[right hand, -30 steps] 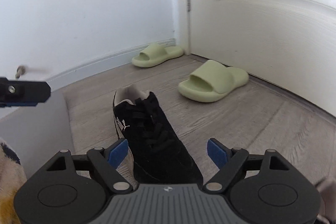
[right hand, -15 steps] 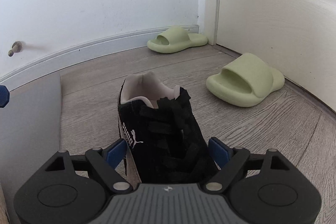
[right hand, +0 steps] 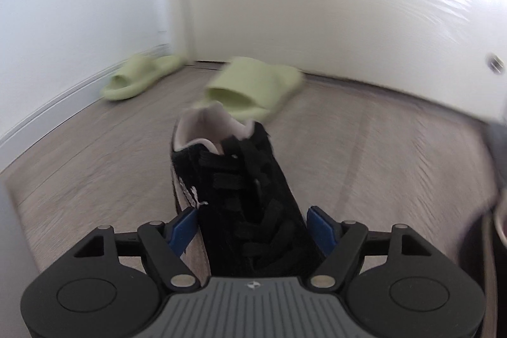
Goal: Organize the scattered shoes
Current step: 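Carry the second black sneaker with the right gripper beside the first, then open the right gripper to release the black sneaker and withdraw, then grasp a pale green slide with the left gripper, then carry the green slide with the left gripper beside the other green slide, then reach down and grasp a pale green slide with the right gripper, then lift the green slide with the right gripper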
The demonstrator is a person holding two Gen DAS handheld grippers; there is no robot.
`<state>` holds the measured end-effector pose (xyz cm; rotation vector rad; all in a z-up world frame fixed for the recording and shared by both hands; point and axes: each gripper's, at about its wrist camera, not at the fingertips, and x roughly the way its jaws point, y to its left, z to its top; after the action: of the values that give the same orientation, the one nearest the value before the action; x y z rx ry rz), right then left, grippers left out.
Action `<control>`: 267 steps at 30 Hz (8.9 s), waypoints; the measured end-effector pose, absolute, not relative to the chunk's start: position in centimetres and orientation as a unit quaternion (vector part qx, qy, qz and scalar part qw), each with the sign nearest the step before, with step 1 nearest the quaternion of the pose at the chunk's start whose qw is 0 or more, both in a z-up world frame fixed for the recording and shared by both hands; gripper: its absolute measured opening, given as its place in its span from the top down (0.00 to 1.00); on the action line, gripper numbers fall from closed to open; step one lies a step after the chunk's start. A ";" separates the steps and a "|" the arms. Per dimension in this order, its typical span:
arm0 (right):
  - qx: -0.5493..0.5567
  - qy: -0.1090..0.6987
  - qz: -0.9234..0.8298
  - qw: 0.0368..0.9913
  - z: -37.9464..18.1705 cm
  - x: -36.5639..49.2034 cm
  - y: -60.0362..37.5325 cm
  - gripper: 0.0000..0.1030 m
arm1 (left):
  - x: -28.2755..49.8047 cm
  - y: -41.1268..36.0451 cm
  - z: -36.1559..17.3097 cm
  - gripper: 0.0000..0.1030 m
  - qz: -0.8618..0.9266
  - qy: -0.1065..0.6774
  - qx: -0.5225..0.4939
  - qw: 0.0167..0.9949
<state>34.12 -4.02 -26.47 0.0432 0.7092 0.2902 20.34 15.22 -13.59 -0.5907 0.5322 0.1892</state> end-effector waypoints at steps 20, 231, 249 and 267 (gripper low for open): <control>0.120 0.355 -0.083 0.924 -26.3 26.7 -12.8 0.38 | 20.4 14.1 -13.5 0.15 0.103 0.276 -0.250 0.922; -0.755 0.049 0.617 0.218 -24.7 37.6 2.2 0.01 | 35.3 20.2 -16.6 0.29 -0.035 0.535 -0.177 0.825; -0.569 0.336 0.530 0.531 -20.7 46.8 10.5 0.02 | 34.7 21.8 -16.7 0.29 -0.020 0.533 -0.229 0.814; -0.370 0.458 0.451 0.671 -21.5 47.2 10.0 0.01 | 34.5 22.7 -17.3 0.29 -0.012 0.537 -0.250 0.806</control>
<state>47.22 9.95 -21.54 -0.8342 1.0311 1.0155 34.52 22.68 -17.34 -0.5350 1.1499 -0.0255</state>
